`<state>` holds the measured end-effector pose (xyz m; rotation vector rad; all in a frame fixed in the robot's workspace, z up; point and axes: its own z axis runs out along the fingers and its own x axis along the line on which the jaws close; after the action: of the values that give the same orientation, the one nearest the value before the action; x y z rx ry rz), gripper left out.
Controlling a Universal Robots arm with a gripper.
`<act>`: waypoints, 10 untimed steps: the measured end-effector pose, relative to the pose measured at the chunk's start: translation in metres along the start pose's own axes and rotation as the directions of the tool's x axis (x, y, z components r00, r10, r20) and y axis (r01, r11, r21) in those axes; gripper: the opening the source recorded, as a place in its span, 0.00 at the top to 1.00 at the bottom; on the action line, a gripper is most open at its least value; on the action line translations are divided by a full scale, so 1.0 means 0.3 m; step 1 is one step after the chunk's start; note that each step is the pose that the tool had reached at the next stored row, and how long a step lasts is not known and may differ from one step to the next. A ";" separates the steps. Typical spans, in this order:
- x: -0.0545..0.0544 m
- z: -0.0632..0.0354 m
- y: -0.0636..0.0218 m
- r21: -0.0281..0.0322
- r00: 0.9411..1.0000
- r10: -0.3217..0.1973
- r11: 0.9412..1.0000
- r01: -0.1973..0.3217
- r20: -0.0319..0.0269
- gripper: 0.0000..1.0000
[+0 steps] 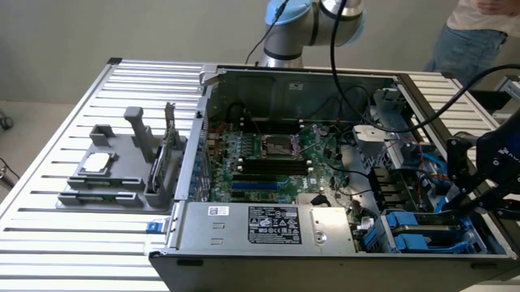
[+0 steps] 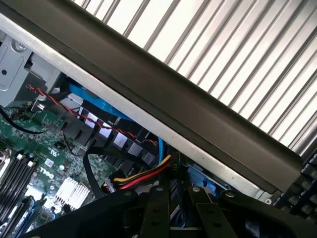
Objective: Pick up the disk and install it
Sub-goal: 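Insert the first disk wire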
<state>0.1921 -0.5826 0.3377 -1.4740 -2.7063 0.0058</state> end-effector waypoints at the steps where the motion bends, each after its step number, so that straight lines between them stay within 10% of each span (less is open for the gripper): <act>1: 0.000 0.000 0.001 0.000 1.000 0.002 1.000 -0.002 0.000 0.80; 10: -0.001 0.000 0.002 0.009 1.000 0.014 1.000 -0.014 -0.007 0.84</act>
<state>0.1929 -0.5827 0.3376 -1.4883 -2.6868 0.0129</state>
